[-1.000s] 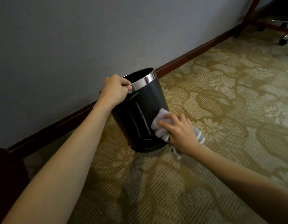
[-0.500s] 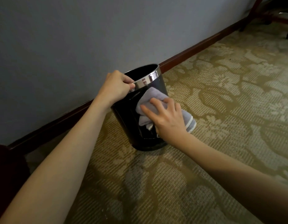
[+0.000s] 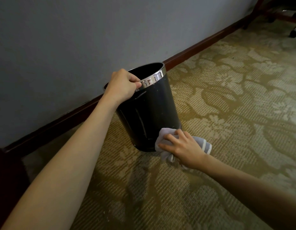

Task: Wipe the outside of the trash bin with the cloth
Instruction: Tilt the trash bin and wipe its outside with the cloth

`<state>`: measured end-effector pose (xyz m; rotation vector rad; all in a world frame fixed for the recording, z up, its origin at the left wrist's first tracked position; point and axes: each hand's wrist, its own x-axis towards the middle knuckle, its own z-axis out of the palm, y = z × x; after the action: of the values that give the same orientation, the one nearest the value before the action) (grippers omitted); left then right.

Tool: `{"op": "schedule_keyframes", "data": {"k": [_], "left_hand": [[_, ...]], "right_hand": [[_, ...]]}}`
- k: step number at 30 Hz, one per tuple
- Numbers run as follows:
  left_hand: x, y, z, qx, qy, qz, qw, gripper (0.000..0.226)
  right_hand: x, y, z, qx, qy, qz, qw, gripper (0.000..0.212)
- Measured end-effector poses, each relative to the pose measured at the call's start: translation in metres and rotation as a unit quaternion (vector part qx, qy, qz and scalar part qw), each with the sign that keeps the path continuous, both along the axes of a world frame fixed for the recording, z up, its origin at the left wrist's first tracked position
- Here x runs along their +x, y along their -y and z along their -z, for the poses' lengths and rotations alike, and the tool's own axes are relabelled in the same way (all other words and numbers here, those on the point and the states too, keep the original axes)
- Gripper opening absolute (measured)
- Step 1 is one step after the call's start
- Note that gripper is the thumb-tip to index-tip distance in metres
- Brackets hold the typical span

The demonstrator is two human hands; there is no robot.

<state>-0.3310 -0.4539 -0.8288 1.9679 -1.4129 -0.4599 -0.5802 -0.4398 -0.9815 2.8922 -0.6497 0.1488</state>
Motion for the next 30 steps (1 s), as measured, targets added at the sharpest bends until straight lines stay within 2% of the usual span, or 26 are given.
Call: {"op": "schedule_keyframes", "data": {"k": [3,6,11,17,22,27,30], "left_hand": [[-0.004,0.000,0.001,-0.005,-0.002,-0.001,1.000,0.012],[-0.011,0.000,0.003,-0.022,0.013,0.016,1.000,0.010],[-0.019,0.003,0.003,-0.029,0.017,0.040,0.999,0.012],[-0.016,0.004,0.008,-0.033,0.011,0.037,0.999,0.011],[-0.008,0.011,0.008,-0.040,0.005,-0.001,0.999,0.013],[0.009,0.010,0.009,-0.032,-0.010,-0.037,0.999,0.012],[0.013,0.009,0.010,-0.030,-0.012,-0.042,0.999,0.012]], "right_hand": [[0.015,0.004,-0.023,0.032,0.090,0.042,0.995,0.039],[0.037,0.014,-0.058,0.025,0.192,0.071,0.979,0.044],[0.058,0.027,-0.101,0.009,0.269,0.104,0.958,0.047],[0.054,0.025,-0.087,-0.020,0.249,0.085,0.965,0.048],[0.032,0.032,-0.061,0.059,0.261,0.128,0.955,0.047],[-0.002,0.039,-0.019,0.101,0.112,0.240,0.959,0.049],[-0.019,0.041,0.000,0.152,0.048,0.287,0.945,0.052]]}}
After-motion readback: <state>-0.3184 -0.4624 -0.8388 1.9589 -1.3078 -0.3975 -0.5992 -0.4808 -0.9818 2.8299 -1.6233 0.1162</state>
